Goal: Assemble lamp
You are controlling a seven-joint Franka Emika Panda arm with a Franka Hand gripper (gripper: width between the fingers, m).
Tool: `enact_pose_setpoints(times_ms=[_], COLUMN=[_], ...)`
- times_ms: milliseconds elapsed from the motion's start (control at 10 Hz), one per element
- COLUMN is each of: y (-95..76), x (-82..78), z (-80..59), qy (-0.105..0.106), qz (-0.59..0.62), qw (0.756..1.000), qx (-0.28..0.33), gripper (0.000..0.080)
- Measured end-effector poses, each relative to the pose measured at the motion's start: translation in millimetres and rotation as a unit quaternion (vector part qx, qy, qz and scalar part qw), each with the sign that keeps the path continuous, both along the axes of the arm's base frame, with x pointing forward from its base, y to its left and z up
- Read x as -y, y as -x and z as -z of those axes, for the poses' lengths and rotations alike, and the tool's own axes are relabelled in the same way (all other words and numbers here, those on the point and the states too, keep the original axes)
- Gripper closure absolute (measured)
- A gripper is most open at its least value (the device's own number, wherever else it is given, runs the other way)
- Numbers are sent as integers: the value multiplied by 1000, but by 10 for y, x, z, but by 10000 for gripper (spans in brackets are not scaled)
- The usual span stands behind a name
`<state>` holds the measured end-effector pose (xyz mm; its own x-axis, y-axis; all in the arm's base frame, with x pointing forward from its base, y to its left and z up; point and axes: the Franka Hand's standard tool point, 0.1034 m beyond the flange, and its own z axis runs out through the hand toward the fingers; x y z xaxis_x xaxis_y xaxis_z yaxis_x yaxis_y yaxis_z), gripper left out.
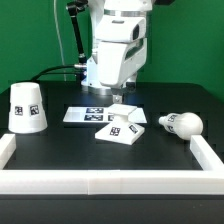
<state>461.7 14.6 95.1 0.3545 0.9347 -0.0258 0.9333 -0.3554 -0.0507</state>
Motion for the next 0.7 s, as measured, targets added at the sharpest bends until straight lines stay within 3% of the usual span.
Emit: enact_pose_setpoints(times_ms=[200, 400, 700], y=[11, 126, 210], x=[62, 168, 169], z=[75, 153, 219], qy=[-2, -3, -4], qz=[6, 14, 15], qw=[1000, 1000, 1000], qx=[5, 9, 0], gripper=[100, 100, 100])
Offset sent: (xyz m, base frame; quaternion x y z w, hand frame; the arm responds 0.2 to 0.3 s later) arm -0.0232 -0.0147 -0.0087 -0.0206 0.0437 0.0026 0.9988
